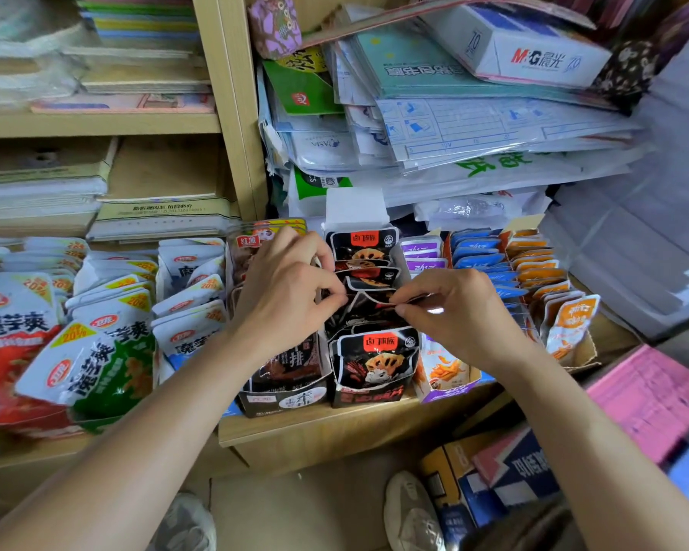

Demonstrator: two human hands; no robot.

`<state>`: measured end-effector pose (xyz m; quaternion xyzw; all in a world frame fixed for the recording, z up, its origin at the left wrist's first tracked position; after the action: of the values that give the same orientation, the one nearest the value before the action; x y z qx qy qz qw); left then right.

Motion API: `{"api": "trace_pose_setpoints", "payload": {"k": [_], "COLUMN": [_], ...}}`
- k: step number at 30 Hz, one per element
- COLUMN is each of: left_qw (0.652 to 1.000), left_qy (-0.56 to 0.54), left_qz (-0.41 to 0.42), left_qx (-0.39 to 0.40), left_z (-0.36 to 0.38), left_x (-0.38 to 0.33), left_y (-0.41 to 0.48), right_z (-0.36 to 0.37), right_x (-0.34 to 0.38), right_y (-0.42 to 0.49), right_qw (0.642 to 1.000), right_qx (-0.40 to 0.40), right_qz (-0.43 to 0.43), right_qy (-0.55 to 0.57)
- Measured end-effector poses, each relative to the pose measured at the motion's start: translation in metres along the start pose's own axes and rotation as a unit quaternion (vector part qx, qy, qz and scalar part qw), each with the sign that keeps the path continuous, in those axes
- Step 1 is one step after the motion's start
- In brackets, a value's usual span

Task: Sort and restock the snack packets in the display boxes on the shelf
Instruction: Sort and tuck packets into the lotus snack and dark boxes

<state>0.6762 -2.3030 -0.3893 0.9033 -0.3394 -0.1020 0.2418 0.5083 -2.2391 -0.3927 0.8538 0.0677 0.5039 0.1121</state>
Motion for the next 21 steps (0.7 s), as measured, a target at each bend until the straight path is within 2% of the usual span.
{"api": "trace_pose_setpoints", "payload": {"k": [4,7,9,13,21], "left_qw": [0.996,0.992,0.991,0.987,0.991], "left_qy": [-0.062,-0.091,-0.118,-0.157,-0.114], "left_qz": [0.040,0.055,0.050,0.015,-0.002], "left_qx": [-0.050,-0.062,-0.044,0.013,0.075], "left_z": [-0.006,-0.010,-0.011,-0.003,0.002], "left_x": [-0.009,-0.016,-0.015,-0.006,0.002], "left_y": [-0.004,-0.003,0.002,0.008,0.016], "right_z": [-0.002,0.000,0.005,0.010,0.009], "right_x": [0.008,0.008,0.011,0.010,-0.006], "right_y": [0.005,0.008,0.006,0.007,0.017], "right_qw": [0.998,0.999,0.997,0.994,0.991], "right_qx": [-0.034,-0.016,0.001,-0.022,-0.056], "right_qz": [-0.043,-0.041,-0.056,-0.074,-0.020], "right_qy": [-0.023,-0.027,-0.048,-0.081,-0.117]}}
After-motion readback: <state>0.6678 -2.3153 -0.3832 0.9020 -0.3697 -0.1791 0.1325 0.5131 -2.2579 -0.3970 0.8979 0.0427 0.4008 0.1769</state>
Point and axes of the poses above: each hand's wrist, its own y-axis towards the middle knuckle, its own z-axis out of the palm, x = y × z, the point moved 10 cm from there along y, towards the middle knuckle, and after that the axes turned 15 degrees about y, right-handed, at the moved point
